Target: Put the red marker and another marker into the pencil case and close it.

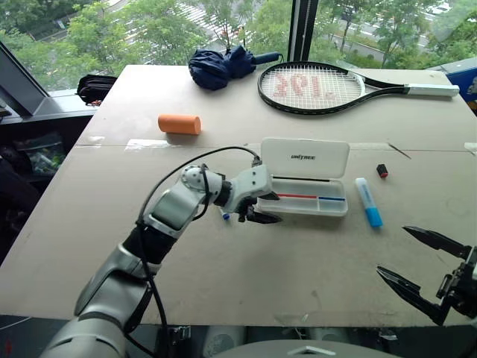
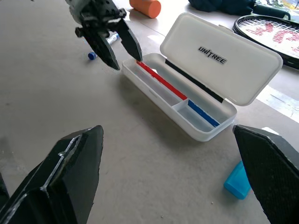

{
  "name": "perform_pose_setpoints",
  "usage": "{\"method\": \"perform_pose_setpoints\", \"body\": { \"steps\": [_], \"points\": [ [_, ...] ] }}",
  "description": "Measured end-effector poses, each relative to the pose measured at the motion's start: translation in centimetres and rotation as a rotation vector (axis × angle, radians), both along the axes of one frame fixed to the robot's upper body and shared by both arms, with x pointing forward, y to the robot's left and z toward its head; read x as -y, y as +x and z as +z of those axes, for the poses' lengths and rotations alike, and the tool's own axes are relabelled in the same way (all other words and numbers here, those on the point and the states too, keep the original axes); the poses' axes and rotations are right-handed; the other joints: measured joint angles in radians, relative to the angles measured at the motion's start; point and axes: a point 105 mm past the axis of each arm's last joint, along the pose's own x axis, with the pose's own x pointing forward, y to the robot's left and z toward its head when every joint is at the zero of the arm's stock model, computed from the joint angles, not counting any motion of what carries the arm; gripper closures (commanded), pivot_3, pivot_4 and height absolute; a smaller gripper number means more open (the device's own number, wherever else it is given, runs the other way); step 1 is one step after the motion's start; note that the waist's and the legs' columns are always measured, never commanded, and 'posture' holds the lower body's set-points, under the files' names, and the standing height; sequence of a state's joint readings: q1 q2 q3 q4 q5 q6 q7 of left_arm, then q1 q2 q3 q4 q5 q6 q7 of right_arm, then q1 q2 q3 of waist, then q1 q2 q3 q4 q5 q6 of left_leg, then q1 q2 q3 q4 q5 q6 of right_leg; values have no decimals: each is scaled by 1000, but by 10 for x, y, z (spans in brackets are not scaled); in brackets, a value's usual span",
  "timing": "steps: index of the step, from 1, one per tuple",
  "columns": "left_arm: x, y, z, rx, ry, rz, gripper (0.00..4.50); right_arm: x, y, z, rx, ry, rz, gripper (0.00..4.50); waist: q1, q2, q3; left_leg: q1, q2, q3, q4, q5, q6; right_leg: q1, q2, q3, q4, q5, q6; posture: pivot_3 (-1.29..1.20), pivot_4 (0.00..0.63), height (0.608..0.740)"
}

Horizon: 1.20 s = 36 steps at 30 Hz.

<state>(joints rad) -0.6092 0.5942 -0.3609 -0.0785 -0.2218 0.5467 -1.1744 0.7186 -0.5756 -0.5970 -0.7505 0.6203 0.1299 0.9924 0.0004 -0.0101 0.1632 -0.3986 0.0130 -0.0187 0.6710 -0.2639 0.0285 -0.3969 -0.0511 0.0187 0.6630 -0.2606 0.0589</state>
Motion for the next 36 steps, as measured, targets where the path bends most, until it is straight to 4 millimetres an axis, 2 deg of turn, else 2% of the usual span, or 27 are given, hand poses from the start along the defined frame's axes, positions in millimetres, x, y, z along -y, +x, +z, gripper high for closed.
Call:
{"method": "perform_pose_setpoints", "body": {
  "steps": [1,3,4,9,14,18,19,23,25,32,34,36],
  "points": [
    [-15,-4,20,-32,-102,144,1904,-2,2,1,5,4,10,0,-1,1,0,0,0,-1,0,0,0,1,0,-2,0,0,0,0,150,730],
    [-23,-4,28,-51,-159,250,1904,-4,3,1,7,12,16,0,0,1,0,0,0,-2,0,0,0,1,-1,-2,0,0,0,0,150,730],
    [-41,0,30,-66,-237,490,1904,-8,8,1,11,26,39,0,1,1,0,1,0,-2,0,0,0,2,-1,-2,0,0,0,0,150,730],
    [-92,9,3,-139,-222,1089,1904,-12,18,3,7,34,97,0,17,-1,0,0,-3,-5,2,0,0,3,-2,-4,0,0,0,0,150,730],
    [-95,9,-8,-193,-184,1293,1904,-10,25,3,-3,32,129,0,17,-3,-1,0,-5,-6,2,0,0,4,-3,-5,0,0,0,0,150,730],
    [-77,20,-17,-237,-183,1363,1904,-9,28,3,-14,29,151,0,17,-3,-1,0,-6,-6,2,0,-1,5,-3,-5,0,0,0,0,150,730],
    [-76,22,-17,-241,-181,1378,2111,-10,28,3,-16,28,158,0,17,-2,-2,1,-6,-6,2,0,-1,5,-3,-5,0,0,0,0,150,730],
    [-78,25,-23,-247,-152,1431,3397,-10,25,1,-31,32,164,0,17,2,-5,3,-6,-6,1,0,0,6,-3,-5,-1,0,0,0,150,730],
    [-81,26,-24,-238,-136,1446,4490,-9,24,0,-37,33,165,0,17,3,-8,4,-6,-6,1,0,-1,8,-4,-5,-1,0,0,0,150,730],
    [-84,28,-24,-207,-121,1410,4499,-9,23,-1,-41,42,149,0,16,6,-12,8,-6,-6,1,0,-1,11,-4,-5,-1,0,0,0,150,730],
    [-84,28,-21,-183,-147,1314,4499,-9,22,-2,-37,54,132,0,14,5,-11,7,-6,-6,0,0,-1,11,-3,-5,-1,0,0,0,150,730],
    [-81,28,-4,-152,-211,1132,4499,-9,19,-5,-47,65,112,0,14,3,-9,4,-4,-8,0,1,-1,8,-3,-5,-1,0,-1,0,150,730]
  ]
}}
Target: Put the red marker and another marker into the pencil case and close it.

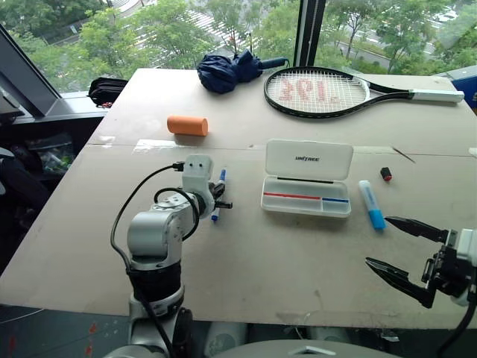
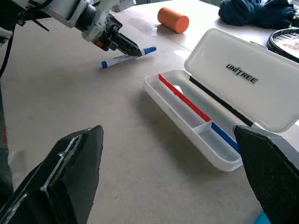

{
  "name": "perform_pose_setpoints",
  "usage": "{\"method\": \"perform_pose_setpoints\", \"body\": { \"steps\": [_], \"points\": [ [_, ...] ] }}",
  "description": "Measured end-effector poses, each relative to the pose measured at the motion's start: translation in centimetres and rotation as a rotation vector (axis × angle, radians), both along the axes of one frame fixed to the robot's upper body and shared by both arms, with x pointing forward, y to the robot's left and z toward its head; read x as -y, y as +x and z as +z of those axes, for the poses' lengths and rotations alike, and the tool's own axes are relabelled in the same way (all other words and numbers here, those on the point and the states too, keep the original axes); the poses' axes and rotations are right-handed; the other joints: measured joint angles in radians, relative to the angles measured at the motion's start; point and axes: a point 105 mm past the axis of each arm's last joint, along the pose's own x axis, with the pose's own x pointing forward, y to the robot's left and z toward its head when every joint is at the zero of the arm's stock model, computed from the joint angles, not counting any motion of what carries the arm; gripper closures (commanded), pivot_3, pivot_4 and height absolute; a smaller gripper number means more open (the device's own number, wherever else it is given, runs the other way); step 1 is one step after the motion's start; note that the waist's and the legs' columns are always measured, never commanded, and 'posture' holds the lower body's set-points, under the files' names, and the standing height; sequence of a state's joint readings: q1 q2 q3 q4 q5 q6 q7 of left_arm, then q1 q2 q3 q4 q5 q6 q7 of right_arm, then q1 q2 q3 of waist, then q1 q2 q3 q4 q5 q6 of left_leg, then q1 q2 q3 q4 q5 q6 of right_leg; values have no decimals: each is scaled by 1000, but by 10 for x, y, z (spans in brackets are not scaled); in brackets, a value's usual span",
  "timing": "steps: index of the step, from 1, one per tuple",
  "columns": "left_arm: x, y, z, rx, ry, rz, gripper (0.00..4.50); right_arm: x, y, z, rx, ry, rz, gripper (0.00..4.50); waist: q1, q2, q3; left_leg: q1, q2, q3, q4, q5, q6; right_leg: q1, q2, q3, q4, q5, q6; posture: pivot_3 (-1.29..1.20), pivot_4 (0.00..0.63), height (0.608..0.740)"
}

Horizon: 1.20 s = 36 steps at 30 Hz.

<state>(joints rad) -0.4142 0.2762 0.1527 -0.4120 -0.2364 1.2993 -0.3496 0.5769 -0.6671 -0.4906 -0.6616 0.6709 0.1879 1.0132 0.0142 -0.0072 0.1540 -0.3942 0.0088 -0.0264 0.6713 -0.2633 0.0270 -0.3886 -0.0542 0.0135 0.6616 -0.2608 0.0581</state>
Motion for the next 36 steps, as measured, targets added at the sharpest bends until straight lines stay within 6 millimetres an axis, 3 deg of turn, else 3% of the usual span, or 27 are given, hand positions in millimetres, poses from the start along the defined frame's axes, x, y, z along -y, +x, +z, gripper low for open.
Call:
{"method": "perform_pose_setpoints", "body": {
  "steps": [1,2,4,6,10,15,18,24,26,28,32,36],
  "points": [
    [3,-1,6,19,-9,-67,4499,0,-1,-1,-3,2,-3,0,1,0,0,0,0,0,0,0,0,0,0,0,0,0,0,0,150,730],
    [10,-8,20,55,36,-278,4499,-1,-2,-1,1,7,-10,0,0,-1,1,-2,0,1,0,0,-1,-2,0,0,0,0,0,0,150,730],
    [21,-15,38,108,72,-481,4499,0,-3,0,5,8,-23,0,2,0,0,-3,-1,1,-1,1,-1,-3,-1,-1,0,-1,-2,0,150,730],
    [44,-20,50,140,128,-774,4499,1,-5,0,15,13,-49,0,12,0,1,-3,-2,2,-1,1,-1,-3,-2,-1,-2,-2,-3,0,150,730],
    [96,3,59,242,248,-1153,4499,3,-14,-1,19,15,-103,0,29,-1,1,-5,-7,4,1,0,0,-1,-2,0,-4,-2,-3,0,150,730],
    [137,28,31,236,428,-1328,4499,7,-24,1,31,1,-157,0,5,-4,4,-6,-6,9,1,-2,4,-4,0,3,-4,-1,2,0,150,730],
    [149,36,20,231,497,-1365,4499,9,-29,0,30,-4,-191,0,-7,-6,6,-7,-4,8,0,-3,5,-8,2,5,-2,-2,4,0,150,730],
    [165,50,27,271,600,-1374,4499,8,-36,2,49,-9,-228,0,-5,-6,7,-7,-4,8,0,-3,6,-9,2,5,-1,-2,5,0,150,730],
    [166,49,23,250,602,-1392,3476,8,-38,2,55,-13,-235,0,-3,-6,7,-7,-4,8,0,-3,6,-9,2,5,-1,-2,5,0,150,730],
    [166,46,18,218,594,-1413,2766,8,-39,1,54,-18,-251,0,-3,-7,7,-7,-4,8,0,-3,6,-9,2,5,-1,-2,5,0,150,730],
    [167,43,22,194,527,-1417,970,10,-38,1,55,-10,-284,0,-4,-7,7,-7,-4,8,0,-3,6,-9,2,5,-1,-2,5,0,150,730],
    [146,43,49,249,431,-1385,970,9,-26,-5,33,14,-349,0,-20,-6,8,-6,-1,8,0,-3,6,-9,2,6,1,-2,4,0,150,730]
  ]
}}
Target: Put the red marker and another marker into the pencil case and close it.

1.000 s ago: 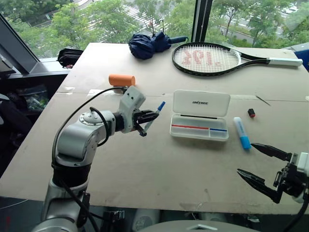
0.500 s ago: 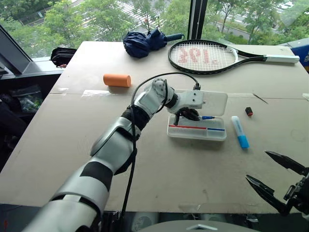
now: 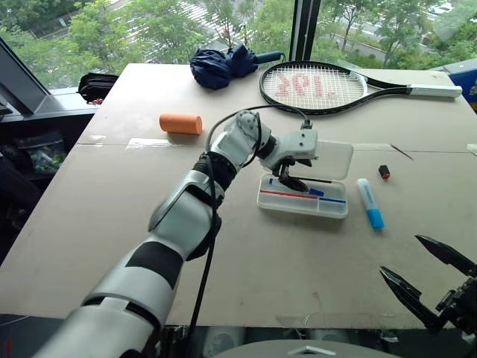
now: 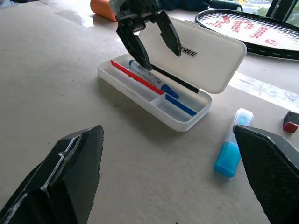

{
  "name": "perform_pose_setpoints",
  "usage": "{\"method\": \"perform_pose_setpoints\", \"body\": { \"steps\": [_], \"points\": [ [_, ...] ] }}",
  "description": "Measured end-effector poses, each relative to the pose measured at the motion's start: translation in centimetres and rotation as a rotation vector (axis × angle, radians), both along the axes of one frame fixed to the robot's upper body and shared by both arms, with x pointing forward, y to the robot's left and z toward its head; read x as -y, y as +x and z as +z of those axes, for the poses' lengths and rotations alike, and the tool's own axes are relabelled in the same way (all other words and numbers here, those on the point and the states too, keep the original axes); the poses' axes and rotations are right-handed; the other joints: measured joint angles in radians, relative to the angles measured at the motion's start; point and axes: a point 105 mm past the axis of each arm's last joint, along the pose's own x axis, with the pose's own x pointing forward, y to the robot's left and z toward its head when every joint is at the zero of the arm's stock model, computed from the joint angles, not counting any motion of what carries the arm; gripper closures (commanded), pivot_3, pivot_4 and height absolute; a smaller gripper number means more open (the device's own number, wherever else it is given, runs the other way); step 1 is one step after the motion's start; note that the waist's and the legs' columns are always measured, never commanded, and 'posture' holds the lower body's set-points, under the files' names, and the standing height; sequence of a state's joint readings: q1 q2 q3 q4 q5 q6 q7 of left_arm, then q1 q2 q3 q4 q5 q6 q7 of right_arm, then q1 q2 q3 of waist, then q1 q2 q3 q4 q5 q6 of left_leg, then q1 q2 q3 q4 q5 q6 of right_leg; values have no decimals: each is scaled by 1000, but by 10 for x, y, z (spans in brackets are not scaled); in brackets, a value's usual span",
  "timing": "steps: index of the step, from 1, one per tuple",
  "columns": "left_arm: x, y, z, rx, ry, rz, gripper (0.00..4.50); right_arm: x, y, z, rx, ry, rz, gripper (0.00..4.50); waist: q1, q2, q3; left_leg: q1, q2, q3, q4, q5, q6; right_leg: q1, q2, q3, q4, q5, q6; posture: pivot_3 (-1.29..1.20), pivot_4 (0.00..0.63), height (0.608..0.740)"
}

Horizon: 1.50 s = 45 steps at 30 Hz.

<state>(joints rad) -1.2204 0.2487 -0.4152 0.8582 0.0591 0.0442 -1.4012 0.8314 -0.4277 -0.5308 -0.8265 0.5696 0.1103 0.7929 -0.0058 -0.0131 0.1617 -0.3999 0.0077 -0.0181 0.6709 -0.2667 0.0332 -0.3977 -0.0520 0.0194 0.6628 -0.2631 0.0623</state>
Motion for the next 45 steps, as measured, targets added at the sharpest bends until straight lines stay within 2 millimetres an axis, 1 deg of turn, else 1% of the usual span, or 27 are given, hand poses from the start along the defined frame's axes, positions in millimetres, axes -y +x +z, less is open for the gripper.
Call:
{"method": "perform_pose_setpoints", "body": {
  "steps": [3,4,5,7,8,10,12,13,14,15,17,19,22,24,29,31,33,34,35,36,38,39,40,41,42,43,45],
  "points": [
    [-26,-10,13,-15,-142,19,970,5,14,-14,-65,-7,-100,0,-8,4,-1,1,3,0,-1,0,0,0,0,1,0,0,0,0,150,730],
    [-33,-22,14,-52,-231,8,970,9,22,-17,-71,-7,-147,0,-7,5,-1,1,3,0,-1,0,0,0,-1,0,1,0,0,0,150,730],
    [-39,-29,11,-69,-256,8,970,10,27,-19,-76,-14,-167,0,-4,5,0,0,3,-1,0,0,-1,0,-1,-1,1,0,0,0,150,730],
    [-61,-47,6,-119,-291,61,970,13,40,-24,-97,-57,-228,0,-4,5,0,0,3,-1,0,1,-1,0,-1,-1,1,0,0,0,150,730],
    [-69,-54,7,-148,-329,86,970,17,47,-28,-115,-85,-273,0,-6,5,0,0,3,-1,1,1,-1,0,-1,0,2,0,0,0,150,730],
    [-88,-81,19,-191,-411,122,970,28,64,-42,-203,-131,-378,0,-6,5,0,0,3,-1,1,1,-2,0,-3,0,1,0,-1,0,150,730],
    [-102,-109,24,-214,-408,138,970,29,79,-49,-272,-107,-403,0,-4,5,0,0,3,-1,1,1,-2,1,-3,-1,1,0,-1,0,150,730],
    [-104,-122,27,-229,-406,143,970,29,87,-51,-303,-89,-409,0,0,5,0,0,3,-2,1,1,-2,1,-4,-1,1,0,-1,0,150,730],
    [-102,-129,28,-239,-404,134,970,31,90,-53,-322,-81,-418,0,9,6,0,0,1,-3,1,1,-2,2,-4,-1,1,0,-1,0,150,730],
    [-98,-142,31,-253,-409,126,970,32,101,-55,-348,-63,-430,0,21,6,0,0,0,-4,1,1,-2,3,-5,-3,0,0,-1,0,150,730],
    [-95,-147,33,-260,-413,123,970,34,106,-57,-366,-53,-439,0,28,6,0,0,-2,-5,1,1,-2,3,-6,-4,0,0,0,0,150,730],
    [-96,-151,31,-268,-409,148,970,32,114,-58,-382,-42,-430,0,19,5,0,1,-2,-4,1,1,-2,3,-6,-3,0,0,0,0,150,730],
    [-94,-156,28,-275,-417,174,910,27,126,-58,-393,-28,-415,785,6,3,-2,2,-1,-3,1,1,-2,4,-4,-2,0,0,0,0,150,730],
    [-94,-160,25,-281,-421,187,910,28,130,-58,-396,-24,-422,1738,-1,2,-2,2,-1,-4,1,1,-2,4,-3,-3,1,0,0,0,150,730],
    [-97,-162,24,-285,-414,206,910,29,128,-57,-405,-36,-403,3877,2,2,-3,2,-1,-4,1,1,-2,4,-3,-3,0,0,0,0,150,730],
    [-99,-163,22,-287,-409,212,910,34,125,-55,-410,-70,-388,3866,6,2,-3,2,-1,-4,1,1,-2,4,-4,-3,0,0,0,0,150,730],
    [-102,-164,18,-291,-405,226,910,38,120,-51,-405,-118,-322,3866,12,2,-2,1,-1,-3,1,1,-2,4,-4,-3,-1,0,0,0,150,730],
    [-105,-163,16,-285,-410,244,910,33,119,-42,-387,-108,-250,3866,10,3,-2,1,-1,-2,0,1,-2,3,-4,-2,-1,0,0,0,150,730],
    [-108,-161,15,-254,-423,270,910,19,119,-26,-337,-88,-127,3866,4,3,-1,2,0,-2,0,1,-2,3,-3,-1,0,0,0,0,150,730],
    [-112,-159,16,-229,-466,283,910,-1,121,-5,-263,-99,19,3866,-10,4,-1,4,2,0,0,1,-2,3,-2,0,0,0,0,0,150,730],
    [-115,-159,16,-225,-507,282,910,-16,124,14,-183,-128,126,3866,-12,4,-1,4,2,-1,0,1,-2,3,-1,-1,0,0,0,0,150,730],
    [-120,-163,12,-245,-506,277,910,-26,126,23,-155,-177,208,3866,-12,4,0,4,3,-2,0,1,-2,3,-1,-1,0,0,-1,0,150,730],
    [-122,-165,9,-260,-495,280,910,-30,127,24,-153,-198,241,3866,-12,4,0,4,3,-1,0,1,-2,2,0,-1,0,0,-1,0,150,730],
    [-132,-168,2,-303,-469,307,910,-46,134,30,-146,-243,338,3866,-17,5,0,4,3,-1,-1,1,-2,2,0,0,0,0,-1,0,150,730],
    [-136,-168,1,-315,-467,319,910,-55,137,33,-135,-263,388,3866,-17,5,1,4,3,-1,-1,1,-2,1,0,-1,0,0,-1,0,150,730],
    [-145,-171,0,-320,-462,344,910,-77,145,37,-124,-302,497,3866,-23,5,1,4,4,-1,-1,1,-2,1,0,-1,0,0,-1,0,150,730],
    [-149,-172,0,-316,-455,353,910,-96,150,37,-110,-343,593,3866,-17,5,2,2,3,-3,-1,1,-2,1,-1,-3,0,0,-1,0,150,730]
  ]
}}
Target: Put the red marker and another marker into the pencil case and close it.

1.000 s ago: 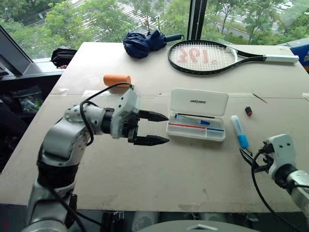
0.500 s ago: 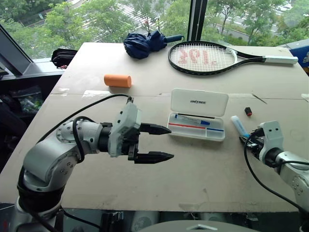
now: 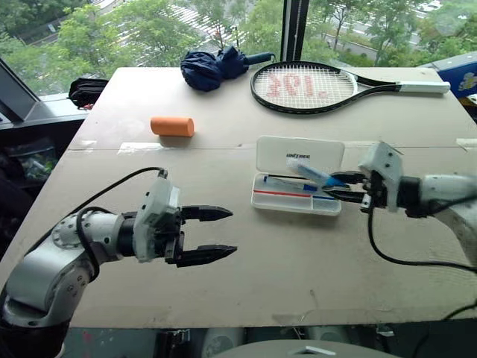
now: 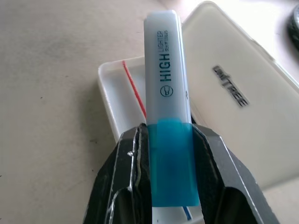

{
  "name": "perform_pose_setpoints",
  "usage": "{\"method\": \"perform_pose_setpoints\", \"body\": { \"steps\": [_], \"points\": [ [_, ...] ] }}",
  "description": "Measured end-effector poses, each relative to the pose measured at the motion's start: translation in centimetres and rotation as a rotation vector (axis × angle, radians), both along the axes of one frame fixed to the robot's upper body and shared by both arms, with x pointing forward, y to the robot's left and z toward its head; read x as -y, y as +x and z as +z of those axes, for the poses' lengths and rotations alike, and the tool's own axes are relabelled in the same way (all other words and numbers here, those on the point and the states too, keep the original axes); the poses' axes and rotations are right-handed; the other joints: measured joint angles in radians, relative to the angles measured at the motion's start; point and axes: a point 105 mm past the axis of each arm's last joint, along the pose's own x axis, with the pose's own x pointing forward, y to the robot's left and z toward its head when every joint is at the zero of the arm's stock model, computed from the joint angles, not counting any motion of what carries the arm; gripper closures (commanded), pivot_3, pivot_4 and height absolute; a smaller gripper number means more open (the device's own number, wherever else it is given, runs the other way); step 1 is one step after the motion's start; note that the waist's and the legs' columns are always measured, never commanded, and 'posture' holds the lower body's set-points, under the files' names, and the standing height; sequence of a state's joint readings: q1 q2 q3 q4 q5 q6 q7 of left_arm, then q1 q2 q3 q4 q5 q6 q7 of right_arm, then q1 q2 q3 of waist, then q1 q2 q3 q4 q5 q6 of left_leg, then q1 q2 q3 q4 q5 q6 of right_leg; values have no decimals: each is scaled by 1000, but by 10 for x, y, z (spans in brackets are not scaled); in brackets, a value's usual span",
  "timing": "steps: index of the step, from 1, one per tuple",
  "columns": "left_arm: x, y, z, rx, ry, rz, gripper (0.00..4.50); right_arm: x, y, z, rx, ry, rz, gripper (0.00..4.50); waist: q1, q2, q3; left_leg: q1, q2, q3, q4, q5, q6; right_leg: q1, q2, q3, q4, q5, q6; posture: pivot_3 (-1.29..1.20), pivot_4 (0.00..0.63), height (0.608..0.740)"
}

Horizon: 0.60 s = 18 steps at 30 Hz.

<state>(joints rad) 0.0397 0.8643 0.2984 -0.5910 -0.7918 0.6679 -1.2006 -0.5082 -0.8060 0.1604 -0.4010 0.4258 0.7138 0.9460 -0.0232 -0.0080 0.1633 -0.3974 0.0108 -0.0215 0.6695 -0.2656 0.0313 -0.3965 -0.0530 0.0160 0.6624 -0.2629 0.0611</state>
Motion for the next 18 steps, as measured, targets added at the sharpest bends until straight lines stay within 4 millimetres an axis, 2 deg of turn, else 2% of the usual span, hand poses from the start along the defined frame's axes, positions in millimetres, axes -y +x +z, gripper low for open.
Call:
{"method": "perform_pose_setpoints", "body": {
  "steps": [1,2,5,8,18],
  "points": [
    [-3,-2,-1,-8,1,10,910,-9,2,-11,-29,-41,59,3866,16,-1,0,-3,-1,-2,0,0,0,0,-2,-2,-2,0,0,0,150,730],
    [-3,-2,-1,-9,1,10,910,-10,3,-13,-36,-47,65,3866,19,-1,0,-3,-1,-2,0,0,0,0,-2,-3,-2,0,0,0,150,730],
    [-6,-7,0,-15,-5,34,910,-23,10,-37,-88,-120,136,3866,22,-2,2,-5,-2,0,0,0,0,-1,-5,-2,-4,0,1,0,150,730],
    [-5,-12,3,-8,-6,42,910,-23,11,-54,-134,-160,156,3866,23,-2,2,-5,-4,0,0,0,0,-1,-9,-3,-3,0,1,0,150,730],
    [-3,-18,5,-17,-5,80,910,-23,24,-50,-129,-195,146,3866,11,-1,2,-3,-5,-1,0,0,0,-1,-10,-3,-1,0,0,0,150,730]
  ]
}}
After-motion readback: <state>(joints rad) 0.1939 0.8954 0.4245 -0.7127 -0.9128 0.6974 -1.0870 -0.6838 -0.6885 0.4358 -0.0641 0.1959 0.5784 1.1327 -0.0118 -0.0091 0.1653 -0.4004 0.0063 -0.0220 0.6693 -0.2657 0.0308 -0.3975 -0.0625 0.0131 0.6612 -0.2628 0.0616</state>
